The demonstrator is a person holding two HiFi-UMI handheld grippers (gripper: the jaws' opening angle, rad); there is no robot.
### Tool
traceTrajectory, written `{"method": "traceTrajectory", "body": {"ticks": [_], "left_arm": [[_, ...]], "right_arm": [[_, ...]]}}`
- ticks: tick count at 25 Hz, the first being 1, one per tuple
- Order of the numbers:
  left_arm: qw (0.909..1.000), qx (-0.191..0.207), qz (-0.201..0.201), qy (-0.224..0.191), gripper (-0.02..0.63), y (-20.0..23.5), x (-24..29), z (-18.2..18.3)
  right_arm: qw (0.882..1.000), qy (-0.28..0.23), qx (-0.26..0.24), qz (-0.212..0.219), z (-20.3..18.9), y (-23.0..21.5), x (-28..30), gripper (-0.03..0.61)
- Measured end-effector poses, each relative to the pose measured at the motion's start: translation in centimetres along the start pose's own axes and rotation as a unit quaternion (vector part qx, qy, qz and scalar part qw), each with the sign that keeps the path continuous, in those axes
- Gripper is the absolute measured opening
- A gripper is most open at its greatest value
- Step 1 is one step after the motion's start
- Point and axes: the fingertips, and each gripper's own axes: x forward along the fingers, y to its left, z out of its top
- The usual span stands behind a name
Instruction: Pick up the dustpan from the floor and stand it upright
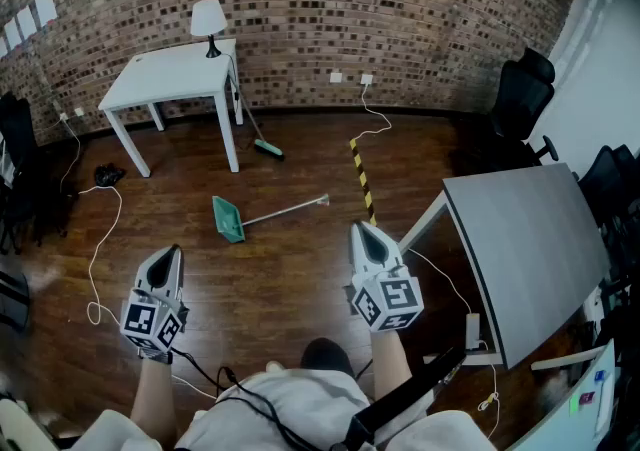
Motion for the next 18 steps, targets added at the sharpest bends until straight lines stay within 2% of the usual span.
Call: {"method": "traceTrajectory", "body": {"ticks": [5,10,15,18], "left_arm": [[1.0,0.0,-0.003,0.003,0.003,1.0,1.9,-0.6],[0.9999,0.003,-0.007,0.008,0.003,1.7,6.0,-1.4],[0.9994,0.025,-0.006,-0.024,0.003,3.5,13.0,-0.6],[0.999,0.035,0.007,-0.028,0.003,4.8,18.6,0.3]], "right_arm": [[1.0,0.006,0.004,0.001,-0.6,-0.5,1.9,-0.008],[1.0,-0.002,0.016,0.003,-1.3,-2.5,5.6,-0.008],[0.999,-0.015,0.028,0.009,-2.4,-6.7,12.4,-0.008],[1.0,-0.007,0.004,0.013,-2.4,-9.7,17.7,-0.008]]}}
